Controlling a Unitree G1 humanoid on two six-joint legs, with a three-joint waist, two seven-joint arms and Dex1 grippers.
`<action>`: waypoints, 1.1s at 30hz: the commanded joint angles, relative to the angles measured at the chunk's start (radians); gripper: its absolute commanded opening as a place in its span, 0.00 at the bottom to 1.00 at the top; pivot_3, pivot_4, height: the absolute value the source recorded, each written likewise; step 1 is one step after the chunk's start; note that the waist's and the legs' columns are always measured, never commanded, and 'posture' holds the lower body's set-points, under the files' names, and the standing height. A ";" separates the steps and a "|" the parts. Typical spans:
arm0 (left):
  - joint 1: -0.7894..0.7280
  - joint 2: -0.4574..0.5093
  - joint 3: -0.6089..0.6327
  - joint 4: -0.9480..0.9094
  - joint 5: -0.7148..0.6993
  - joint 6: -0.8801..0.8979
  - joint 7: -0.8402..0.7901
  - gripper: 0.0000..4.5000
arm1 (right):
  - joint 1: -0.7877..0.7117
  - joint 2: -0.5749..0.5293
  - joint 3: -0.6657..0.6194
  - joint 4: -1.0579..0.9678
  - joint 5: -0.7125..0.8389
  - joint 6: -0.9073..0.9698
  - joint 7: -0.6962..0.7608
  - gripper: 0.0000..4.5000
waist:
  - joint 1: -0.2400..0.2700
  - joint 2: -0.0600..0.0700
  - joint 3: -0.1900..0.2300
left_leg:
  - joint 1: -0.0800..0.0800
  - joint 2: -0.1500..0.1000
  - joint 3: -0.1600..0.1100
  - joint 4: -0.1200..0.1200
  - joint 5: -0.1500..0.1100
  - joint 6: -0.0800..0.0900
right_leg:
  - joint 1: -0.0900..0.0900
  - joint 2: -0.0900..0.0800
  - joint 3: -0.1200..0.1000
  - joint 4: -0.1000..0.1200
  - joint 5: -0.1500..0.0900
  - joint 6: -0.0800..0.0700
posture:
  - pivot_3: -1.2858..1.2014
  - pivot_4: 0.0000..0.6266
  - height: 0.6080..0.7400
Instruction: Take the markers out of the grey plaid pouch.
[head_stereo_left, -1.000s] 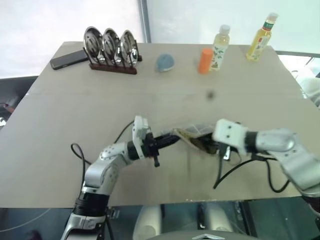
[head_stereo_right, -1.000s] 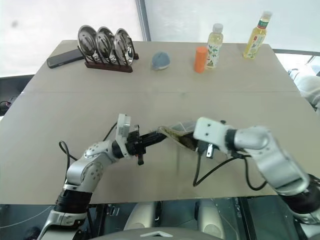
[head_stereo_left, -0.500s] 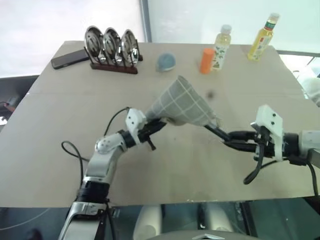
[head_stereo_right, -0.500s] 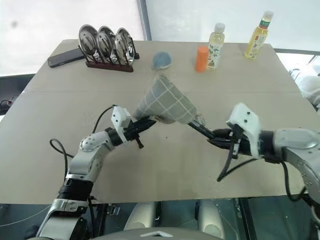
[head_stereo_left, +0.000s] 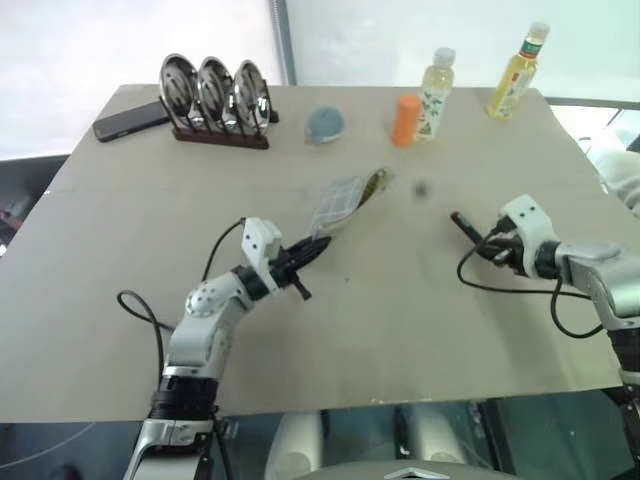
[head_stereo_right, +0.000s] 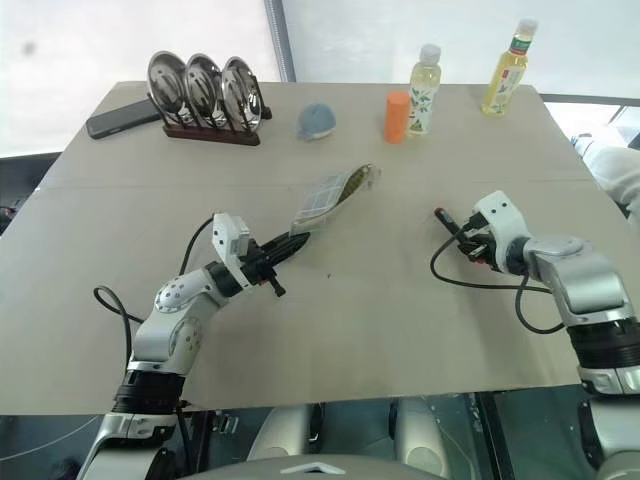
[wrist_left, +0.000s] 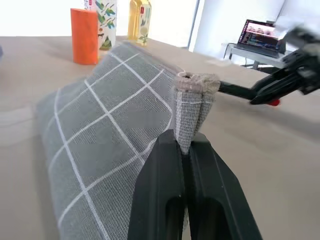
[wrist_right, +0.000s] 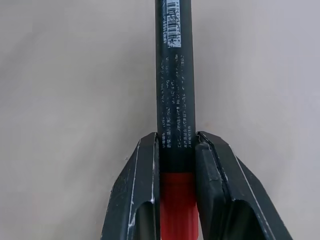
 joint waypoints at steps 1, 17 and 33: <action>0.025 -0.001 -0.009 -0.091 -0.045 0.018 -0.024 0.00 | -0.004 0.022 -0.003 -0.032 -0.019 -0.004 -0.028 0.33 | 0.002 0.000 0.000 | 0.000 0.000 0.000 0.000 0.000 0.000 | 0.000 0.000 0.000 0.000 0.000 0.000 | 0.52 0.24 1.00; -0.120 0.073 0.098 -0.151 -0.699 0.542 -0.243 0.00 | 0.196 0.055 -0.401 -0.844 0.231 0.197 -0.087 0.81 | 0.007 0.001 0.001 | 0.000 0.001 -0.002 0.000 0.000 0.000 | 0.000 0.001 -0.002 0.002 -0.002 -0.003 | 0.52 0.24 1.00; 0.022 0.119 -0.013 0.060 -0.300 0.218 -0.476 0.00 | 0.064 0.030 -0.373 -0.956 0.551 0.437 -0.135 0.54 | 0.000 0.001 0.000 | 0.001 0.001 -0.001 0.000 0.000 0.000 | 0.000 -0.001 -0.001 0.000 -0.002 -0.004 | 0.52 0.24 1.00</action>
